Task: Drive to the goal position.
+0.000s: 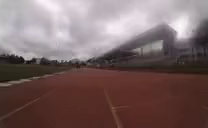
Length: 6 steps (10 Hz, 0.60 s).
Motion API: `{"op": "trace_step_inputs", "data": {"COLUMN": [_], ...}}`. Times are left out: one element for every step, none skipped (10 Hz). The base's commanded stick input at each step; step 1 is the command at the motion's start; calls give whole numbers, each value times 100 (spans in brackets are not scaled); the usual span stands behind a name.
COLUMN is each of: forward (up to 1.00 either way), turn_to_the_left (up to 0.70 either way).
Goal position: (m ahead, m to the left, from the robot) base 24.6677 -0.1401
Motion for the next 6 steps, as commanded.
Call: {"op": "trace_step_inputs", "data": {"forward": [70, 70, 70, 70, 70, 70], "turn_to_the_left": [0, 0, 0, 0, 0, 0]}}
